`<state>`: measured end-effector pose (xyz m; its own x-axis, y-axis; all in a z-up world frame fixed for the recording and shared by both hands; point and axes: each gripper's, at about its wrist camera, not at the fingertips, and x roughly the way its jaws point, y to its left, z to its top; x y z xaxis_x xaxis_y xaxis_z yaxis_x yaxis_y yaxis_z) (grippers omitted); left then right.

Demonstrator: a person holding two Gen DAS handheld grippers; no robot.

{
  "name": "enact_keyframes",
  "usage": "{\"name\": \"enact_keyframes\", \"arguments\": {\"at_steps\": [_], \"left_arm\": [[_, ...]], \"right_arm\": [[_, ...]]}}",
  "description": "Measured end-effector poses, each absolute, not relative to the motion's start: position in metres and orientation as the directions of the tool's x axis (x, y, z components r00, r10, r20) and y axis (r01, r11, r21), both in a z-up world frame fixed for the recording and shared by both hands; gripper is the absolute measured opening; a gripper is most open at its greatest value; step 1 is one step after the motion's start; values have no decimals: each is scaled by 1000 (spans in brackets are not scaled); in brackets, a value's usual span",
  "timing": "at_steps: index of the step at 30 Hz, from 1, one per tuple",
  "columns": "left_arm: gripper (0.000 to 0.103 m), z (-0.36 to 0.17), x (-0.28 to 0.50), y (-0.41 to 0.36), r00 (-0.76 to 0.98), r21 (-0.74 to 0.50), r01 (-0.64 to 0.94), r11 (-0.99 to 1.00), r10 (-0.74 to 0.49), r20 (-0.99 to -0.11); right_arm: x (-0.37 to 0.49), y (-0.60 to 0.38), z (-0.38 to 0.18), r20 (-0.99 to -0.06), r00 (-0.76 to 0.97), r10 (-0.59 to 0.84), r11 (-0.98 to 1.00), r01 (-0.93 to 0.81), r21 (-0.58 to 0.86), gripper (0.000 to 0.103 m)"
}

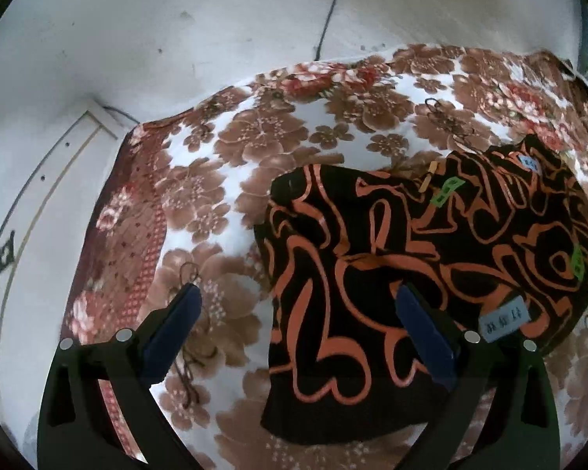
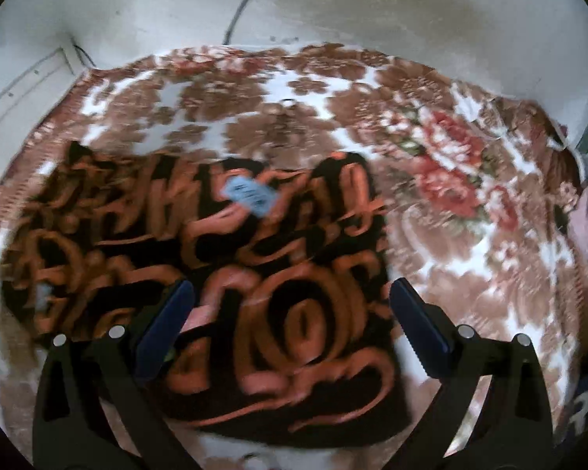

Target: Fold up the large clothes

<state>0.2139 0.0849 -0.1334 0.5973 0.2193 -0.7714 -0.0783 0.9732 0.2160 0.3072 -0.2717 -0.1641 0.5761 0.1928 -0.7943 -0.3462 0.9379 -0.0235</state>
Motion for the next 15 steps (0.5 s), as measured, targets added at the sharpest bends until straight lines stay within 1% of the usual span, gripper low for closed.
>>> {"name": "enact_keyframes", "arguments": {"at_steps": [3, 4, 5, 9, 13, 15], "left_arm": [[97, -143, 200, 98, 580, 120, -116, 986, 165, -798], [97, -151, 194, 106, 565, 61, -142, 988, 131, -815], [98, -160, 187, 116, 553, 6, -176, 984, 104, -827], [97, -193, 160, 147, 532, -132, -298, 946, 49, -846], [97, -226, 139, 168, 539, -272, -344, 898, -48, -841], [97, -239, 135, 174, 544, -328, -353, 876, -93, -834]], "right_arm": [[288, -256, -165, -804, 535, 259, 926, -374, 50, 98], [282, -248, -167, -807, 523, 272, 920, -388, 59, 98], [277, -242, -169, -809, 518, 277, 915, -399, 58, 98], [267, -220, -179, -818, 502, 282, 904, -423, 52, 98], [267, -206, -190, -829, 480, 286, 901, -429, 63, 98], [266, -197, -194, -836, 477, 271, 898, -437, 42, 98]]}}
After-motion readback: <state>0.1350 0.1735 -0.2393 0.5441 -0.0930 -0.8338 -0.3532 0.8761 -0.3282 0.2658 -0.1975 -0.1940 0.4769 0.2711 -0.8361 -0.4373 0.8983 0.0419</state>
